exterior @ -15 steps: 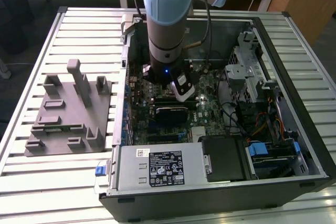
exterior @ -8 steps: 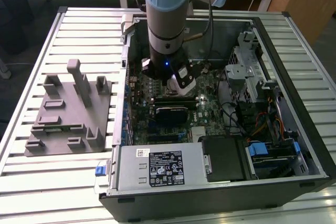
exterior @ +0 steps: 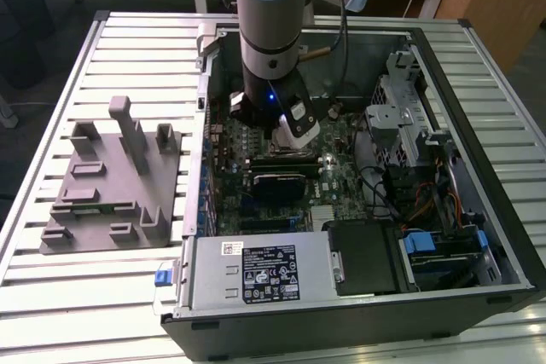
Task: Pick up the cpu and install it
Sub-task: 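Install the second cpu locking lever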
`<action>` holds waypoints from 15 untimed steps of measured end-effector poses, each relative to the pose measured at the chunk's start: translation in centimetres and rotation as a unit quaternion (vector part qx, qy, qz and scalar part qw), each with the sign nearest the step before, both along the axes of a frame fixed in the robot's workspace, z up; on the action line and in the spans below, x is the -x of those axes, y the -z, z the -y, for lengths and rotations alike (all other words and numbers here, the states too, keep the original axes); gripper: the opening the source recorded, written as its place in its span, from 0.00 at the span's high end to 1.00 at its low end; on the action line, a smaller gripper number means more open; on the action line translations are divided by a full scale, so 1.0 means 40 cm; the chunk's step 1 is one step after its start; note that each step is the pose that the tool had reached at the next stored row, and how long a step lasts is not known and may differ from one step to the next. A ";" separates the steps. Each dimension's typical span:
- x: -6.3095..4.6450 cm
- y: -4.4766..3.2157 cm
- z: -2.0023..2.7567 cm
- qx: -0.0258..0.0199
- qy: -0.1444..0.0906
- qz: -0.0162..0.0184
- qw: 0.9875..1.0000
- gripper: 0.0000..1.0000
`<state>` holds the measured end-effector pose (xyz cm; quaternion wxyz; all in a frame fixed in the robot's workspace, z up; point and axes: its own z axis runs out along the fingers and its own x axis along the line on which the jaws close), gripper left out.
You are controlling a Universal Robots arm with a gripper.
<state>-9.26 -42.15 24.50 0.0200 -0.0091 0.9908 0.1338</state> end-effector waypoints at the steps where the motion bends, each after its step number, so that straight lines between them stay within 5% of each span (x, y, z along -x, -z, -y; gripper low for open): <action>1: 0.000 0.000 0.000 0.000 0.000 0.000 1.000 0.89; 8: -0.029 0.000 0.000 0.002 0.001 0.000 1.000 0.89; 15: -0.058 0.000 -0.010 0.017 0.004 0.000 1.000 0.89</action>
